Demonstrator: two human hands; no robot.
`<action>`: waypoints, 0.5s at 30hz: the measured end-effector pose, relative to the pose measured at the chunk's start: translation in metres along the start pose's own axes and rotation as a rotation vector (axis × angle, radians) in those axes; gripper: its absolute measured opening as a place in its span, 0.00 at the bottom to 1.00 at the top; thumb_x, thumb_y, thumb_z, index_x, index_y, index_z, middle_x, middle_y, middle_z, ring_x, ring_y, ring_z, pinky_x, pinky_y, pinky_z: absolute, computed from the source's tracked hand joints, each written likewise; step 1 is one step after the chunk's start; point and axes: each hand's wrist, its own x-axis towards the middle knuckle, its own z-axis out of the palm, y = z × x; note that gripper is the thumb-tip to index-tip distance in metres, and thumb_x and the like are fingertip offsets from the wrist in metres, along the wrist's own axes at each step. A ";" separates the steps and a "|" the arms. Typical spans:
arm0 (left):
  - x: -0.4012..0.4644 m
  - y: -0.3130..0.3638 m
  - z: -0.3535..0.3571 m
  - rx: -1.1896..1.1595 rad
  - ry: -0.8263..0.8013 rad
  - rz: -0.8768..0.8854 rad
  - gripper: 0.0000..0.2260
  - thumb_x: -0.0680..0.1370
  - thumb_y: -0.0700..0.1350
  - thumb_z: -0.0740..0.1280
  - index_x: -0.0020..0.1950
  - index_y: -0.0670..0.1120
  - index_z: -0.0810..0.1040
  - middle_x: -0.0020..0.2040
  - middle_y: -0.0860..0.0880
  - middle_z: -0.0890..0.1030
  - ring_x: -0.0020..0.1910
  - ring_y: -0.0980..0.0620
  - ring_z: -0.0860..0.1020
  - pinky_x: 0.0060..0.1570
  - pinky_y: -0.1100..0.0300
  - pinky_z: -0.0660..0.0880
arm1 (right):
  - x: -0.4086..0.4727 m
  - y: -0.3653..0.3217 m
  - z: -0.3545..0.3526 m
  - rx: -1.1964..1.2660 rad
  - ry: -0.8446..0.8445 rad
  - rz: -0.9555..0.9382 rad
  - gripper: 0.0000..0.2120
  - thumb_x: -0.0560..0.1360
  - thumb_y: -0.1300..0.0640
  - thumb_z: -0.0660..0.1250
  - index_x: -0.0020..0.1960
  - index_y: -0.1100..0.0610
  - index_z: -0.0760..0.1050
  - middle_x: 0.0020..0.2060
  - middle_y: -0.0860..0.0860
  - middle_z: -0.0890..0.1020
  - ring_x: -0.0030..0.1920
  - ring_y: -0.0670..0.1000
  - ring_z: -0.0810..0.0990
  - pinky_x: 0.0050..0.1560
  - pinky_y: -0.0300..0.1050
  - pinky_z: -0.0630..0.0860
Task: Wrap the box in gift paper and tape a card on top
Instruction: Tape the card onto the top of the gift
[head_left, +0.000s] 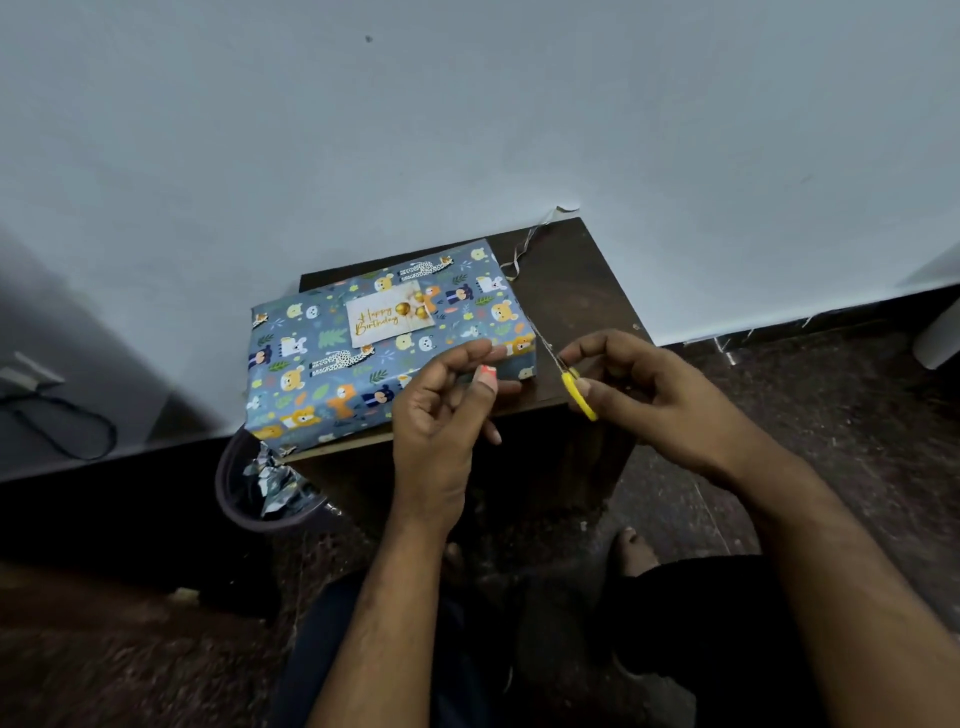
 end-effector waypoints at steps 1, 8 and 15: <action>0.004 0.000 0.000 0.014 -0.029 0.011 0.12 0.80 0.38 0.66 0.63 0.37 0.78 0.58 0.43 0.85 0.52 0.39 0.85 0.30 0.60 0.75 | 0.002 0.001 -0.005 -0.032 -0.024 -0.010 0.13 0.77 0.48 0.69 0.60 0.51 0.78 0.41 0.48 0.83 0.42 0.45 0.80 0.44 0.39 0.75; 0.020 -0.003 -0.001 0.082 -0.070 0.029 0.10 0.82 0.35 0.65 0.63 0.37 0.78 0.59 0.44 0.84 0.51 0.41 0.85 0.28 0.57 0.76 | 0.037 0.008 -0.015 -0.137 -0.244 -0.039 0.15 0.79 0.45 0.68 0.65 0.42 0.77 0.45 0.54 0.82 0.37 0.62 0.76 0.37 0.58 0.72; 0.027 -0.006 -0.003 0.025 -0.077 0.012 0.12 0.79 0.38 0.66 0.62 0.38 0.79 0.60 0.44 0.84 0.48 0.43 0.85 0.26 0.59 0.73 | 0.031 0.018 -0.032 -0.059 -0.231 -0.003 0.16 0.77 0.47 0.67 0.64 0.45 0.80 0.48 0.55 0.84 0.39 0.42 0.77 0.41 0.38 0.72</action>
